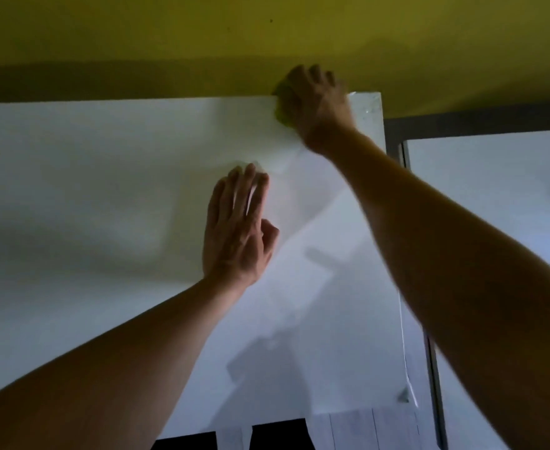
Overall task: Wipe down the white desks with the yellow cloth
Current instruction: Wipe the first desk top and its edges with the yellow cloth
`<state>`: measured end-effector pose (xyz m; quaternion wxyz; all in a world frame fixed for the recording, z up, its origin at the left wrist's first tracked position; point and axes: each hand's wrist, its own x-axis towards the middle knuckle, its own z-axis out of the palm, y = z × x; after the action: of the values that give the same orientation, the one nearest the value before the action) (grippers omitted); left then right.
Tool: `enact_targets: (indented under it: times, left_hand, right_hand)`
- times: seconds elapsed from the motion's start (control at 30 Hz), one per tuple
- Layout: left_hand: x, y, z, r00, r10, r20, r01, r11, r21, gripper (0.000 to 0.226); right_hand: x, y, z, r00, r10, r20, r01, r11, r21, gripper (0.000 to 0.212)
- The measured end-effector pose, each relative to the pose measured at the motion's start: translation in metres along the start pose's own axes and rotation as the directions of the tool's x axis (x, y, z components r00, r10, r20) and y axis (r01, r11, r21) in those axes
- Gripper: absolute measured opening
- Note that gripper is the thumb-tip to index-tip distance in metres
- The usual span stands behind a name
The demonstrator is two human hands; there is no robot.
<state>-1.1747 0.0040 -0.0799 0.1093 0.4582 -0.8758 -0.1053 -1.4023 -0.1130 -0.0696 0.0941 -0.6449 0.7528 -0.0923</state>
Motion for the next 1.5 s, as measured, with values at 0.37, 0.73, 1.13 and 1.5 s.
enact_targets:
  times: [0.37,0.73,1.13,1.5]
  left_hand:
    - [0.004,0.007,0.002,1.0,-0.01,-0.016,0.011,0.999,0.048,0.07]
    - [0.003,0.005,0.006,0.997,0.01,-0.078,-0.006,0.998,0.057,0.069]
    - [0.002,0.006,0.005,0.999,-0.01,-0.041,0.011,0.999,0.041,0.071]
    - [-0.007,0.01,0.009,0.997,0.028,-0.066,-0.022,0.996,0.089,0.064]
  right_hand:
    - [-0.008,-0.002,0.002,0.991,0.117,-0.059,-0.111,0.988,0.104,0.048]
    - [-0.009,0.047,-0.013,0.964,0.24,-0.113,-0.241,0.971,0.005,0.044]
    - [-0.125,0.058,-0.054,0.836,0.38,-0.397,-0.257,0.909,0.329,0.045]
    - [-0.345,0.112,-0.042,0.816,0.492,-0.305,-0.487,0.868,0.098,0.037]
